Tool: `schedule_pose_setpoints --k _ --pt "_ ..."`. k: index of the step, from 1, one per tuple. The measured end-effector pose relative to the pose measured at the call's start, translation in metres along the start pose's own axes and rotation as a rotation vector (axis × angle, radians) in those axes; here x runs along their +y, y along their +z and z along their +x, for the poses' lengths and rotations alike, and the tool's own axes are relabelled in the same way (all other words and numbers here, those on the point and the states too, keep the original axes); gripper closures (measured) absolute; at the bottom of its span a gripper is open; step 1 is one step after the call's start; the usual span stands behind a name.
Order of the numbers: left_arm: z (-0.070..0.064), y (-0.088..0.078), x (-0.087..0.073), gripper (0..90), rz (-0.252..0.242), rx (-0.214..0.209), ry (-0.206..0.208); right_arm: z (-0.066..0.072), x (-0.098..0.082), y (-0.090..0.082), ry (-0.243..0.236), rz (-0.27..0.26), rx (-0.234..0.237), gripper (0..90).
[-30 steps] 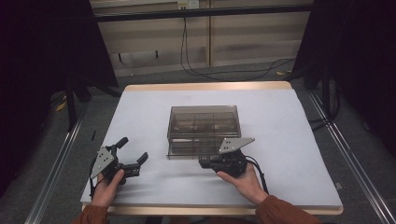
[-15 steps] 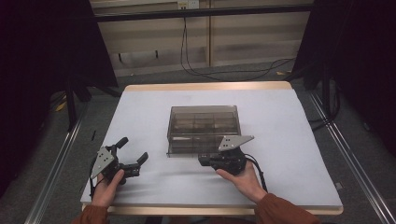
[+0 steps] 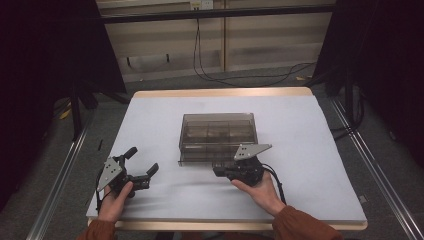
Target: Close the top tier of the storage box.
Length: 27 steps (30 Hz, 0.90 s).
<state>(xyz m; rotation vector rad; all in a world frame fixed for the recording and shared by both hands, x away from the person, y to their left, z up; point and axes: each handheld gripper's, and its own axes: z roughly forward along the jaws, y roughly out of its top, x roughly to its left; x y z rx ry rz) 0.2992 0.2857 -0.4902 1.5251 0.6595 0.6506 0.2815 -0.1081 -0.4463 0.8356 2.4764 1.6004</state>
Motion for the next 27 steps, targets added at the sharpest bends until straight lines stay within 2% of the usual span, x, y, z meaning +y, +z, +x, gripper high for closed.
schedule_pose_setpoints --k 27 --pt "-0.0003 0.0003 -0.0001 0.8 -0.004 0.003 -0.005 -0.0055 0.0013 -0.0001 0.002 -0.004 -0.017 90.0"
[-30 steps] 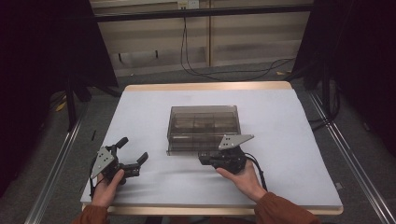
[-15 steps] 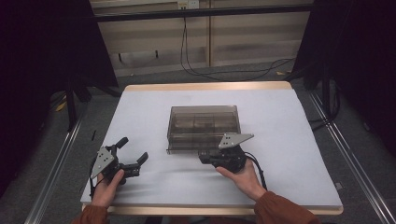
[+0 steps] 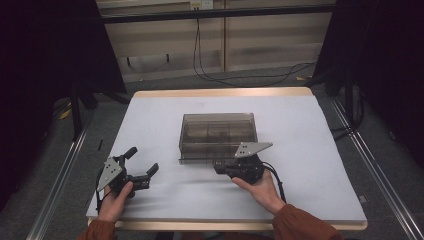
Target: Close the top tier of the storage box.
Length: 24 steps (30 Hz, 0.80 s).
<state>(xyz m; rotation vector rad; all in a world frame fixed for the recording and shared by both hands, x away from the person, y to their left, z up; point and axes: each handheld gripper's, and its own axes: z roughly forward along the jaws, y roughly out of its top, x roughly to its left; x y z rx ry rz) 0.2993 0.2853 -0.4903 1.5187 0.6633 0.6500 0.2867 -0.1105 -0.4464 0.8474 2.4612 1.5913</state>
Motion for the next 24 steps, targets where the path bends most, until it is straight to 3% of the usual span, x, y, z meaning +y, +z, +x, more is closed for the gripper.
schedule_pose_setpoints --k 24 --pt "0.0 0.0 0.0 0.8 0.0 0.0 0.0 -0.006 0.0013 0.0007 0.008 0.0 -0.011 90.0"
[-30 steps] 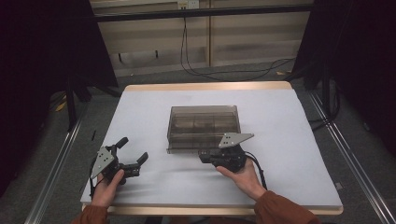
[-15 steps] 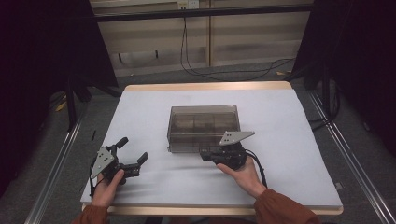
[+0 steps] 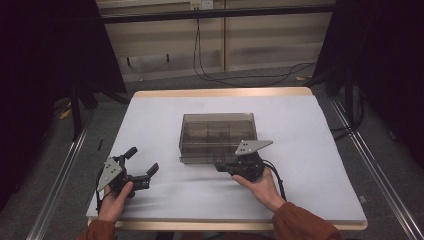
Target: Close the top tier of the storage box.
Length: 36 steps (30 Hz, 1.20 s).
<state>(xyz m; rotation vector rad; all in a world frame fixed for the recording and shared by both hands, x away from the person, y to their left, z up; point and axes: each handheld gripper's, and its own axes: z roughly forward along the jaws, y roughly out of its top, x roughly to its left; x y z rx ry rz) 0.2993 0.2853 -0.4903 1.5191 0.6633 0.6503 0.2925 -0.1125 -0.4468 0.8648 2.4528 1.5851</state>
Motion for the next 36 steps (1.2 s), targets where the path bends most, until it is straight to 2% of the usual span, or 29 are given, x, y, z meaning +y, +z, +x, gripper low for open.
schedule_pose_setpoints --k 10,36 --pt "-0.0001 -0.0001 0.0 0.8 -0.001 0.0 0.0 -0.0002 0.0013 0.0068 -0.004 0.003 0.001 90.0" --pt "-0.0001 0.0 0.0 0.9 -0.002 -0.003 0.004 -0.0073 0.0018 0.0053 0.002 -0.01 -0.028 90.0"
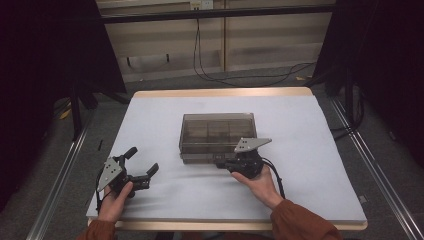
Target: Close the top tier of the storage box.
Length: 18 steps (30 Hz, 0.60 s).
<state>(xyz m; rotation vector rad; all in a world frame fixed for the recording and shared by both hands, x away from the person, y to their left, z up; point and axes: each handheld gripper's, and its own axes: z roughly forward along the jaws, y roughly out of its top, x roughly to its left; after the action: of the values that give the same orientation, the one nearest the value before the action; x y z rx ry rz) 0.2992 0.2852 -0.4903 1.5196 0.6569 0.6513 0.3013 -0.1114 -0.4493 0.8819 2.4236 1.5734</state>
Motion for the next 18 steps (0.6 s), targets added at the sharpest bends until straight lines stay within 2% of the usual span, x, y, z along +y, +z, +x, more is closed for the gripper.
schedule_pose_setpoints --k 18 --pt "0.0 -0.0001 0.0 0.9 0.001 0.004 -0.003 -0.0072 0.0032 0.0036 0.004 0.005 -0.015 90.0"
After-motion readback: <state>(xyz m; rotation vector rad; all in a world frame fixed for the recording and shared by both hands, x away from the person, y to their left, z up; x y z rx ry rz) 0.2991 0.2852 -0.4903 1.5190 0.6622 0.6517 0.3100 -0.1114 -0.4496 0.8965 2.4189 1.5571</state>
